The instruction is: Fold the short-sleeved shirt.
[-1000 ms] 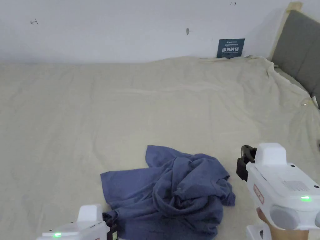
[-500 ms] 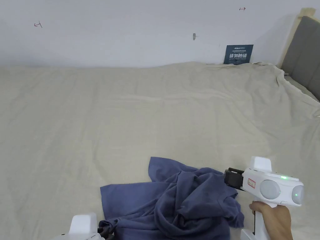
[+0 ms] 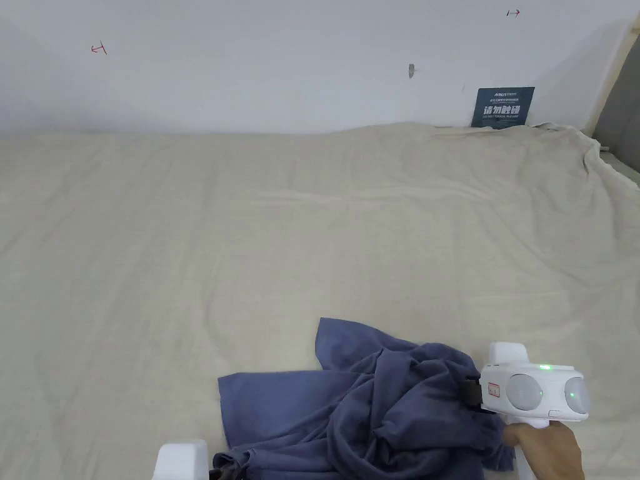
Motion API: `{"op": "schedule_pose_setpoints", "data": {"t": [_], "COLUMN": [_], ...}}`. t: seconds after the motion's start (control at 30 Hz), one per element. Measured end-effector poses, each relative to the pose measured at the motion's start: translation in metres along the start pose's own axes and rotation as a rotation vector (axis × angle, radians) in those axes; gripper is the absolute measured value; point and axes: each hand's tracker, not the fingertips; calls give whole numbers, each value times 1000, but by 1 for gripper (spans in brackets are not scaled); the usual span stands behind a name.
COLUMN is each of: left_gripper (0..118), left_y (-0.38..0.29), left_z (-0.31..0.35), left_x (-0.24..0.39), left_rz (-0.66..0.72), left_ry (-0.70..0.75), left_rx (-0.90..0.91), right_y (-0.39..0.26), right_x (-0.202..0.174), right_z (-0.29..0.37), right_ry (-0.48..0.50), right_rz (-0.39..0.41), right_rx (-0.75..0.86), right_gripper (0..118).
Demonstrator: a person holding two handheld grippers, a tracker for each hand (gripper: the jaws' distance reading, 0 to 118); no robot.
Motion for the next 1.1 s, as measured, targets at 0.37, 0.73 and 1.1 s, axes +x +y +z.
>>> {"op": "schedule_pose_setpoints", "data": {"t": [0.37, 0.73, 1.1], "left_gripper": [1, 1, 1], "left_y": [2, 85, 211], "left_z": [20, 82, 148], "left_x": [0, -35, -76], "left_rz": [18, 42, 11], "left_ry": [-55, -39, 117], "left_rx": [59, 293, 492], "right_y": [16, 65, 122], "right_x": [18, 57, 89], "right_z": [90, 214, 279], "right_ry": [106, 216, 194], "right_rz": [19, -82, -148], "right_rx": [188, 510, 695], "right_gripper": [4, 4, 4]}}
